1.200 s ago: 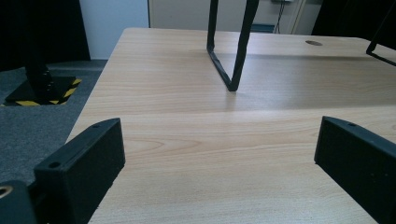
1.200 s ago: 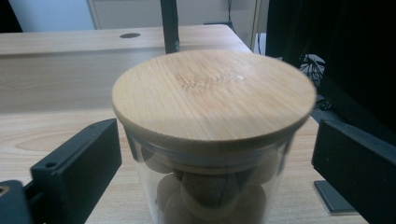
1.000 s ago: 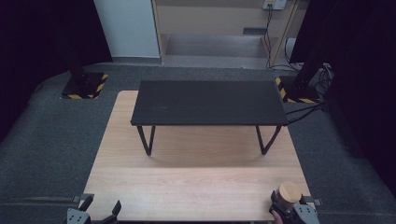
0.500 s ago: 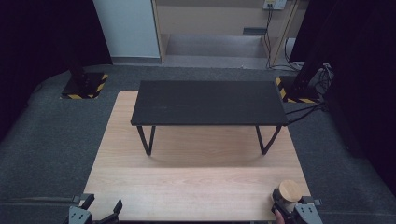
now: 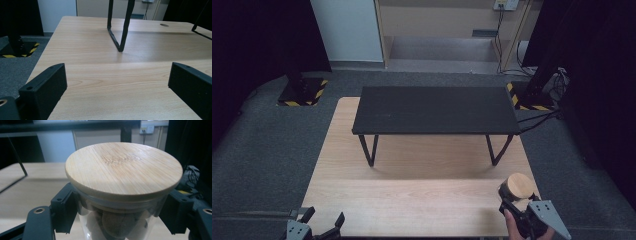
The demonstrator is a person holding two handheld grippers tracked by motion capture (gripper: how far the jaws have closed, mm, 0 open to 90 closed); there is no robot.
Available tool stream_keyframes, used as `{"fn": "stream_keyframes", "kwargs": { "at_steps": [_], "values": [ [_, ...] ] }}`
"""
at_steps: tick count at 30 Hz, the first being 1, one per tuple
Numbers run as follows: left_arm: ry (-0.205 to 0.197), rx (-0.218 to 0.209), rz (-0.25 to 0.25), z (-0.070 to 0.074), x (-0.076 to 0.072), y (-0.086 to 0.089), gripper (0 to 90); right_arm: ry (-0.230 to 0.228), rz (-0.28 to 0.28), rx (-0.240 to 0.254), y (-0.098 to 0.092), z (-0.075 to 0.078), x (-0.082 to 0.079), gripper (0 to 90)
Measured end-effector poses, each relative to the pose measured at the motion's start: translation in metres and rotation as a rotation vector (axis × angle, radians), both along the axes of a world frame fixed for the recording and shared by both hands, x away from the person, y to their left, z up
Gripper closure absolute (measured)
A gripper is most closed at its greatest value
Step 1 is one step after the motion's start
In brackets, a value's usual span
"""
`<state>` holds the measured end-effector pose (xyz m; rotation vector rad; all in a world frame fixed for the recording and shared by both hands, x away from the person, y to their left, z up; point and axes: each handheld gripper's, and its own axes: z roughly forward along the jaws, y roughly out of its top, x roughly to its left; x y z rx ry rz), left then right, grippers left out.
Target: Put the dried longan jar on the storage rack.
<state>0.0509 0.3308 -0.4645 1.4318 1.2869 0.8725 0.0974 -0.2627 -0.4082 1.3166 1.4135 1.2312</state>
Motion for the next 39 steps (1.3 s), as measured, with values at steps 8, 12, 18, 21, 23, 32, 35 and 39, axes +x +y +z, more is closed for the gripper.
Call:
{"fn": "stream_keyframes", "kwargs": {
  "at_steps": [8,12,18,21,23,32,35,39],
  "values": [
    [0.004,-0.003,-0.006,-0.001,-0.001,0.002,0.8,-0.022,0.046,0.009,0.007,0.038,0.021,25.8],
    [0.002,-0.005,-0.006,0.0,-0.002,0.003,0.8,-0.028,0.064,0.014,0.007,0.058,0.033,25.8],
    [-0.001,-0.005,-0.01,0.0,-0.001,0.003,0.9,-0.04,0.101,0.002,0.008,0.089,0.052,25.8],
    [0.002,-0.002,-0.015,0.0,0.0,0.003,1.0,-0.045,0.116,-0.002,0.009,0.101,0.062,25.8],
    [0.004,0.0,-0.014,-0.001,0.001,0.003,1.2,-0.054,0.12,-0.006,0.01,0.106,0.069,25.8],
    [0.006,-0.001,-0.023,0.0,0.005,0.003,1.2,-0.05,0.117,-0.043,0.014,0.125,0.103,25.8],
    [0.005,-0.002,-0.025,0.002,0.007,0.003,1.2,-0.044,0.114,-0.058,0.016,0.128,0.116,25.8],
    [-0.001,-0.004,-0.021,0.002,0.007,0.003,1.2,-0.03,0.109,-0.075,0.018,0.133,0.136,25.8]
  ]
}}
